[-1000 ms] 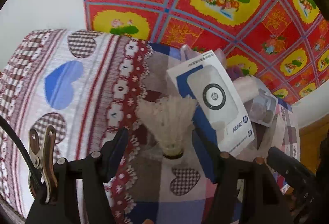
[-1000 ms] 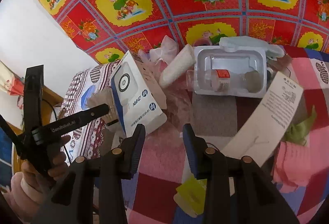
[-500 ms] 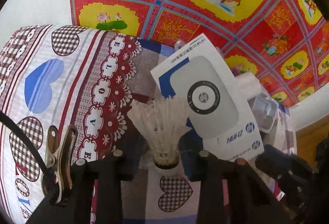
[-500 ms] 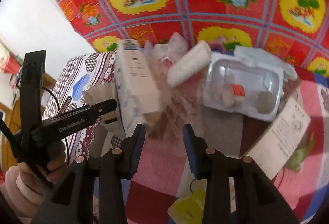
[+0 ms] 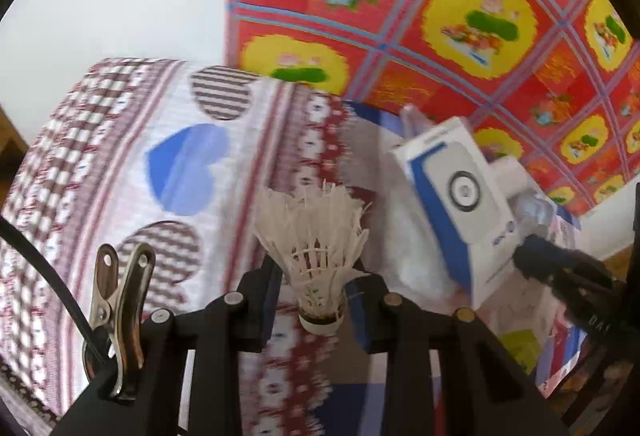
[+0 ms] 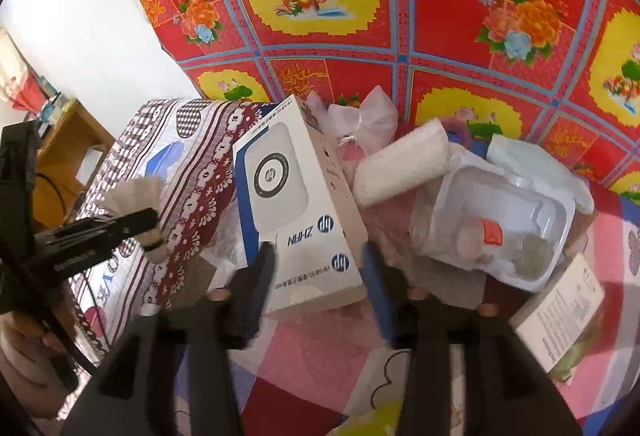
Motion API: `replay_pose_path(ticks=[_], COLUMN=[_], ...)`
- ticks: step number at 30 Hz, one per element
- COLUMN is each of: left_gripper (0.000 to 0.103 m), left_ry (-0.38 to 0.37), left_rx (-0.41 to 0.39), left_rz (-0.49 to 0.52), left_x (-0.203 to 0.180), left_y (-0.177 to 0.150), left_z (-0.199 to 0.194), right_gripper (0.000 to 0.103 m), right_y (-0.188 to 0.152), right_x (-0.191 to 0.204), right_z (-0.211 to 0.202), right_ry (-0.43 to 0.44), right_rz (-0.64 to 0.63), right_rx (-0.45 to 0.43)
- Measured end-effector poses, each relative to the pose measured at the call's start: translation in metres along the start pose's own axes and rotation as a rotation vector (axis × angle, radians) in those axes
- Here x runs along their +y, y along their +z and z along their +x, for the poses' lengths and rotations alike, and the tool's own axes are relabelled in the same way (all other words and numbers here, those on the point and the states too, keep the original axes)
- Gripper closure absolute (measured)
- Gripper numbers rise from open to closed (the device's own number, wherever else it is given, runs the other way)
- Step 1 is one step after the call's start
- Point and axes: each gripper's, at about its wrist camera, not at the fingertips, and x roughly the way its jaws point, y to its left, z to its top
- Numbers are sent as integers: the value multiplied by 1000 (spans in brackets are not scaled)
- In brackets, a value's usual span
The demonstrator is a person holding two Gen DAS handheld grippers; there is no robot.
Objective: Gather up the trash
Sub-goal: 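Close the left gripper on the white shuttlecock, then lower the right gripper and close it on the white foam roll while the left gripper holds the shuttlecock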
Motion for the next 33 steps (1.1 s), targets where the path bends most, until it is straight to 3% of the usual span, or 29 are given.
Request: replay_pose_path(ticks=[7, 14, 22, 27, 33], left_gripper=[71, 71, 71, 71, 71], left_ry=[21, 21, 9, 16, 16], left_rx=[9, 26, 52, 57, 60], left_rz=[-24, -18, 1, 7, 12], left_x=[27, 36, 39, 43, 45], left_y=[1, 2, 7, 7, 6], left_z=[-9, -5, 1, -1, -1], right_gripper=[41, 39, 30, 30, 30], right_y=[10, 16, 29, 25, 17], right_x=[2, 17, 38, 59, 48], right_z=[14, 38, 58, 49, 37], right_ry=[3, 40, 22, 182, 114], right_rz=[-48, -104, -180, -179, -147], right_rx=[28, 79, 104, 87, 68])
